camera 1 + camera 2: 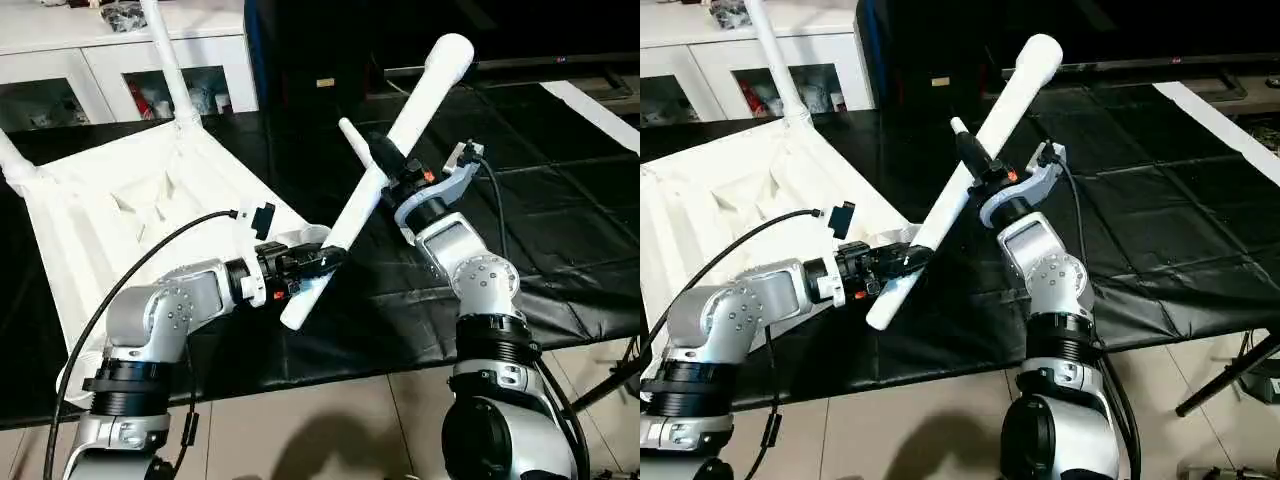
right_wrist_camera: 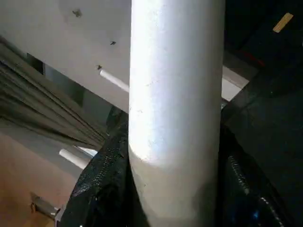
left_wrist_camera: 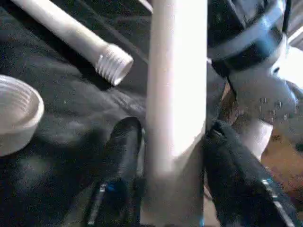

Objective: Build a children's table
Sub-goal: Insert table leg to table base

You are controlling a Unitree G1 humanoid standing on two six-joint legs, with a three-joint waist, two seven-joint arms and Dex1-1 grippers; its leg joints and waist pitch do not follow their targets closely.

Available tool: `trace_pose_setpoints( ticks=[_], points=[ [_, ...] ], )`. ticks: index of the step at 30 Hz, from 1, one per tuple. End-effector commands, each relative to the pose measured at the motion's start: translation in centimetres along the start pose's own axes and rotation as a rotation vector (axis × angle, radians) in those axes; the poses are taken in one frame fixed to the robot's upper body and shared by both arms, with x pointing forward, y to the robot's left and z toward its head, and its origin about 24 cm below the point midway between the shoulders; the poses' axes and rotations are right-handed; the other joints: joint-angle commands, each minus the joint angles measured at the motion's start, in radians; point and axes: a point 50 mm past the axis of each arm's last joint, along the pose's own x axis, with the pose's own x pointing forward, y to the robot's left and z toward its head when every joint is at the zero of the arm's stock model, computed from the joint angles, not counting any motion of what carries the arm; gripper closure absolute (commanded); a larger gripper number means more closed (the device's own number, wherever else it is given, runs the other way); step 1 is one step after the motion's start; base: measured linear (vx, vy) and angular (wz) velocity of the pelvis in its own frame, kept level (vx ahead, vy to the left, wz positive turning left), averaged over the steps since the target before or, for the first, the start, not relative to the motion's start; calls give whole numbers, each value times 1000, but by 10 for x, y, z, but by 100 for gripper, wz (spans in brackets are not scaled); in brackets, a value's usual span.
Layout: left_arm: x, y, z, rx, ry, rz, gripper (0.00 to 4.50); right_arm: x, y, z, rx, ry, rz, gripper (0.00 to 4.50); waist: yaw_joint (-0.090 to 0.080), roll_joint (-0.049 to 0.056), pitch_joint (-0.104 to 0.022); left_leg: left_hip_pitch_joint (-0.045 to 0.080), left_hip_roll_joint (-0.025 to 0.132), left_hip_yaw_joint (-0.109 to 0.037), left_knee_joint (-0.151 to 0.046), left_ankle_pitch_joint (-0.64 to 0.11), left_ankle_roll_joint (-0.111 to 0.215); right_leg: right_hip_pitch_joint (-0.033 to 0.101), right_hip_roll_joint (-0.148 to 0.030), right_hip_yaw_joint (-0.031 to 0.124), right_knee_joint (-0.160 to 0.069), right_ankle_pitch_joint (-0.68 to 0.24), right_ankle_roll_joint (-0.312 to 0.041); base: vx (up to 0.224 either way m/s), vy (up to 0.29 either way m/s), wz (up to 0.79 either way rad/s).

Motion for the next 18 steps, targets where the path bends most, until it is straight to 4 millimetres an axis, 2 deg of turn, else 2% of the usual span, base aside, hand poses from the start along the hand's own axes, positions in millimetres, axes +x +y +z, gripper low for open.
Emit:
trace_pose_setpoints(
  ticks=[1, 3, 6, 9, 14, 15, 16, 18],
  points=[
    [-1, 0, -4, 23, 30, 23, 270, 15, 23, -17, 50, 11, 77, 281, 5, -6, -81, -9, -27, 24, -57, -90, 33, 74, -45, 45, -74, -238, -117, 0, 0, 0],
    [-1, -2, -4, 25, 31, 21, 292, 15, 23, -17, 48, 14, 76, 281, 4, -9, -80, -9, -27, 24, -58, -93, 31, 73, -45, 45, -75, -244, -113, 0, 0, 0],
    [0, -3, -3, 36, 34, 24, 299, 15, 23, -16, 49, 13, 75, 281, 5, -7, -80, -9, -26, 24, -58, -93, 29, 73, -45, 45, -74, -241, -112, 0, 0, 0],
    [1, -6, -3, 37, 31, 17, 300, 16, 22, -16, 46, 12, 72, 281, 4, -4, -81, -9, -27, 24, -57, -90, 29, 73, -44, 45, -73, -230, -114, 0, 0, 0],
    [1, -6, -1, 40, 9, 16, 302, 15, 21, -15, 32, 10, 64, 281, 5, -5, -81, -10, -28, 24, -57, -89, 29, 74, -45, 45, -73, -231, -115, 0, 0, 0],
    [1, -6, 0, 40, 3, 18, 302, 15, 21, -14, 26, 11, 61, 281, 4, -2, -81, -9, -27, 24, -56, -89, 28, 73, -44, 45, -73, -229, -115, 0, 0, 0],
    [0, -5, 4, 50, -11, 26, 302, 14, 18, -14, 9, 16, 55, 225, 4, -4, -82, -10, -28, 24, -55, -88, 29, 74, -44, 45, -74, -224, -115, 0, 0, 0],
    [-3, -2, 11, 73, -26, 46, 302, 12, 14, -14, -15, 32, 42, 211, 4, -6, -82, -10, -27, 24, -56, -86, 28, 75, -44, 45, -72, -223, -115, 0, 0, 0]
  ],
)
